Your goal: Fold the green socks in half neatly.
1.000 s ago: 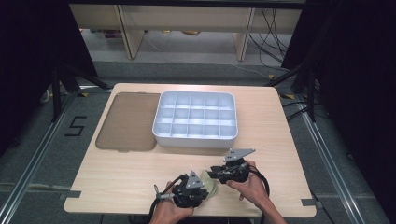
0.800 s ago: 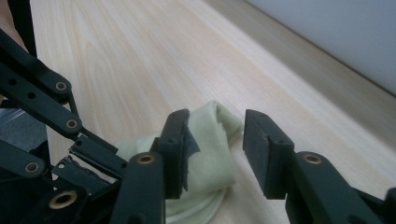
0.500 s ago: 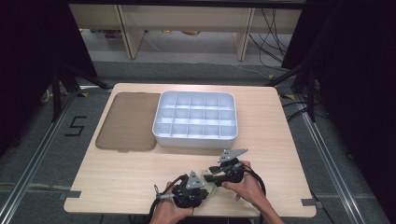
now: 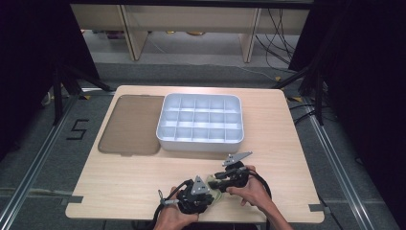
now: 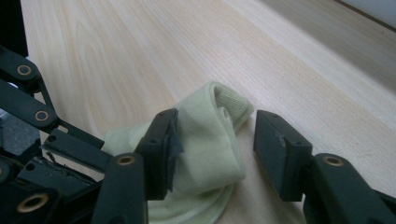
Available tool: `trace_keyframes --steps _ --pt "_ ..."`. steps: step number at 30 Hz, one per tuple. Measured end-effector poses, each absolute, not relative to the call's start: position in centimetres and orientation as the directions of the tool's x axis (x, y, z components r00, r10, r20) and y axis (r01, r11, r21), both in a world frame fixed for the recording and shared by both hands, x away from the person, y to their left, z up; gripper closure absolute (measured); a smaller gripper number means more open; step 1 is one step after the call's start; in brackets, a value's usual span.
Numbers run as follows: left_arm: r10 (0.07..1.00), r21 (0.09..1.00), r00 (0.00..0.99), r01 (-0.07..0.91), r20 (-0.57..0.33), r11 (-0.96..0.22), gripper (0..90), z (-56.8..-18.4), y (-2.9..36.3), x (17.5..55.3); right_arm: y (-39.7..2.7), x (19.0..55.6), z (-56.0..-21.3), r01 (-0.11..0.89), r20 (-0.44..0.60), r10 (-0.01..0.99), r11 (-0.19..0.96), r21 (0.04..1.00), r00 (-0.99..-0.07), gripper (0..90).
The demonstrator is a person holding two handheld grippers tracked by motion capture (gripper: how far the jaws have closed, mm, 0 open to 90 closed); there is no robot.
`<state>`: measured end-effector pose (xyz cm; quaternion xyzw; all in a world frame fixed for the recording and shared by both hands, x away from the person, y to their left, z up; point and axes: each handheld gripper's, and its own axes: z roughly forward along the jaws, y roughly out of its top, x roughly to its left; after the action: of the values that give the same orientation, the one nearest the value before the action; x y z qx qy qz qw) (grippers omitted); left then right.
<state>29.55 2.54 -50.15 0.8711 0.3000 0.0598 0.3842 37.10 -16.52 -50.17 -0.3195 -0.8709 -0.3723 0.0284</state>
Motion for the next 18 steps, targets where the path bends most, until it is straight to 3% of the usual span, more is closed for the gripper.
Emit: trace_keyframes --steps 18 --pt "0.573 0.71 0.809 0.481 -0.133 -0.515 82.8 -50.17 2.41 29.47 -16.25 37.25 -50.58 0.592 0.301 0.542 0.51 0.625 -0.784 47.2"
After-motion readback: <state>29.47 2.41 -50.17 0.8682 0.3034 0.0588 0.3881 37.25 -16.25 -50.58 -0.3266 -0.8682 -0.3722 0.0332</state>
